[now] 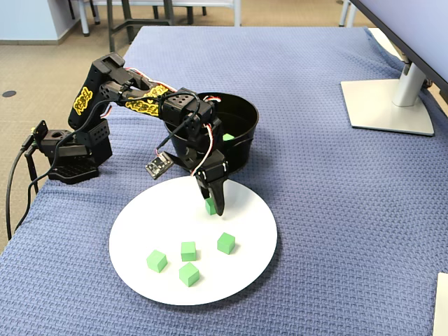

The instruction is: Pick up the green cubes from the white plate and place them in the black recipient

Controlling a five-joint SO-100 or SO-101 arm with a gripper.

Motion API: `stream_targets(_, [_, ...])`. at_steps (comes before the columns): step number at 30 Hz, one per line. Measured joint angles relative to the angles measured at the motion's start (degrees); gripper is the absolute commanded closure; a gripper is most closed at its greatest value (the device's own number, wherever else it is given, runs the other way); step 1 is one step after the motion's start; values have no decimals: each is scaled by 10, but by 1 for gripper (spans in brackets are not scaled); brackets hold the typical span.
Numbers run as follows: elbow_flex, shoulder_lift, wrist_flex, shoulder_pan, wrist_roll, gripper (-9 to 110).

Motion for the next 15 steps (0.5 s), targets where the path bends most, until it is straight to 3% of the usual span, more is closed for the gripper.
stream_targets(15, [-17,-12,0,0,-8,89])
